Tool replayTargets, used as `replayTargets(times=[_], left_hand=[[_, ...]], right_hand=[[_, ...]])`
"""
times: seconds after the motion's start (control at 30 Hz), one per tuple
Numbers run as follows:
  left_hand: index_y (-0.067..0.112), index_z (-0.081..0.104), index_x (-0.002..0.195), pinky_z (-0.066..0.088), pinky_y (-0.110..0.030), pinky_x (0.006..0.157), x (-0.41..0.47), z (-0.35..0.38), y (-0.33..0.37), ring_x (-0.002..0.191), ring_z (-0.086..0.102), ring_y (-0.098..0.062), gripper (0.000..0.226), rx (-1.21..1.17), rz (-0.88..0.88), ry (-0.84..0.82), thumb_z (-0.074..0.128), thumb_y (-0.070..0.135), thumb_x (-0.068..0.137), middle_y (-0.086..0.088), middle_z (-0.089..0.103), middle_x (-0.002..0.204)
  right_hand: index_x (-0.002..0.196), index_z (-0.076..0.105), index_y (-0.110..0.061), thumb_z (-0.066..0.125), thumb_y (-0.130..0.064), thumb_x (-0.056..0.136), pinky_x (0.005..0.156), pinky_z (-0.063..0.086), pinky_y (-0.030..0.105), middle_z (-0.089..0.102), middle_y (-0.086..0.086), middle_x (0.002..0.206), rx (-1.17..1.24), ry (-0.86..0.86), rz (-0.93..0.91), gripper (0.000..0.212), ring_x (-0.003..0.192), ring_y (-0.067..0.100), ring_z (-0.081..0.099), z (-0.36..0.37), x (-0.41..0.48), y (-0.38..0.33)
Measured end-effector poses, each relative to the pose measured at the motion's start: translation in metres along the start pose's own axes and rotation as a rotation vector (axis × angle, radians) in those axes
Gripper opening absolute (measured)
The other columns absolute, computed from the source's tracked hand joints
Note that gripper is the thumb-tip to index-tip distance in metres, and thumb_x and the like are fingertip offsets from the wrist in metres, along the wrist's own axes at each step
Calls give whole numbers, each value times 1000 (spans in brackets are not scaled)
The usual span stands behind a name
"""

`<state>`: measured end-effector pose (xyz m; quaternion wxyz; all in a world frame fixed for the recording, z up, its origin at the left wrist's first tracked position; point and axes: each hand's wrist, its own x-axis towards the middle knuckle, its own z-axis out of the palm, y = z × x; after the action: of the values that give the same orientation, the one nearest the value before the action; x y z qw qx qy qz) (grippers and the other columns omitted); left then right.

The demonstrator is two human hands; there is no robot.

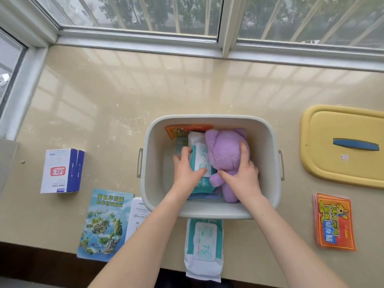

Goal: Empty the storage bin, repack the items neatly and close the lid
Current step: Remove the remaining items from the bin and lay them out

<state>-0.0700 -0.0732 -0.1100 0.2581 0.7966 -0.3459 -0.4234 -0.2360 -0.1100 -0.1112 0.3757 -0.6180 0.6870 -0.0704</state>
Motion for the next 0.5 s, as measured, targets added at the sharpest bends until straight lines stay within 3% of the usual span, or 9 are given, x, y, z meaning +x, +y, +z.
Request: replayTargets(times=[0.13, 0.23, 0.3, 0.4, 0.5], left_hand=[[34, 32, 118, 54, -36, 75, -2, -5, 4, 93, 62, -21, 67, -111, 8, -61, 76, 16, 70, -7, 59, 107], [37, 32, 122, 54, -25, 67, -6, -12, 7, 86, 65, -15, 74, -199, 4, -52, 77, 10, 70, 0, 63, 105], [36, 35, 127, 55, -23, 70, -11, -19, 12, 90, 66, -14, 78, -273, 29, -46, 77, 5, 70, 6, 62, 110], [35, 40, 132, 58, -33, 80, -22, -38, 23, 97, 67, -15, 80, -359, 49, -52, 77, 1, 70, 6, 63, 116], [43, 43, 130, 60, -45, 73, -43, -63, 43, 85, 72, -23, 79, -430, 16, -65, 78, 2, 72, -9, 72, 101]], right_hand=[[147, 2, -45, 72, -43, 73, 90, 39, 42, 52, 20, 118, -22, -22, 32, 101, 103, 45, 52, -2, 0, -2], [144, 8, -48, 69, -47, 69, 88, 40, 40, 58, 19, 108, 17, -13, 47, 97, 99, 44, 54, -7, -2, -6], [143, 12, -51, 67, -49, 67, 90, 43, 40, 62, 18, 107, 59, -2, 51, 94, 102, 42, 54, -15, -6, -12], [141, 22, -54, 71, -44, 71, 93, 47, 37, 63, 11, 118, 183, 35, 37, 86, 110, 35, 56, -36, -20, -24], [140, 26, -56, 76, -34, 76, 86, 42, 25, 59, -7, 125, 348, 58, -21, 84, 106, 13, 55, -61, -44, -40]])
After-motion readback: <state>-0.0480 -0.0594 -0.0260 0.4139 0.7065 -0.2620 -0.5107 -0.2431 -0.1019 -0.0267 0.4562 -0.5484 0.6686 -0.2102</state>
